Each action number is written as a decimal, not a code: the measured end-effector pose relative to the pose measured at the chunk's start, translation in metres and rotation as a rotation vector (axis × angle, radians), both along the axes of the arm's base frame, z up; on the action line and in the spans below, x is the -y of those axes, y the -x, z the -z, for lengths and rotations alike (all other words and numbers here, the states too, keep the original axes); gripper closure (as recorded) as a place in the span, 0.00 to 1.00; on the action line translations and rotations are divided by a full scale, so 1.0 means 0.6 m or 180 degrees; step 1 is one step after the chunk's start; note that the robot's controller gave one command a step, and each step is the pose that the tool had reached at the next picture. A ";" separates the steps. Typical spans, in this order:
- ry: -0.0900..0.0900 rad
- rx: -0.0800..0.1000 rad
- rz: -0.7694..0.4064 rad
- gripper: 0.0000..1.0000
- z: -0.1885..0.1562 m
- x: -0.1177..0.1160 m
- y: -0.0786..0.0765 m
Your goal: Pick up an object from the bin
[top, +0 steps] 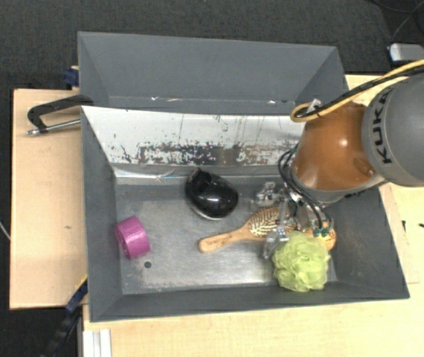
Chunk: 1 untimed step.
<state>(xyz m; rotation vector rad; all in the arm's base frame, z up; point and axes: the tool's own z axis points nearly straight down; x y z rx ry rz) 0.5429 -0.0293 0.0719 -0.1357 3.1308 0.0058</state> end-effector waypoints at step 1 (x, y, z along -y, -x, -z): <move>0.0016 0.0004 -0.0148 0.00 -0.002 -0.034 0.010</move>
Offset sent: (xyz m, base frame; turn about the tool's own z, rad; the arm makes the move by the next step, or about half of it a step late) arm 0.0000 0.0000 0.0000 0.0000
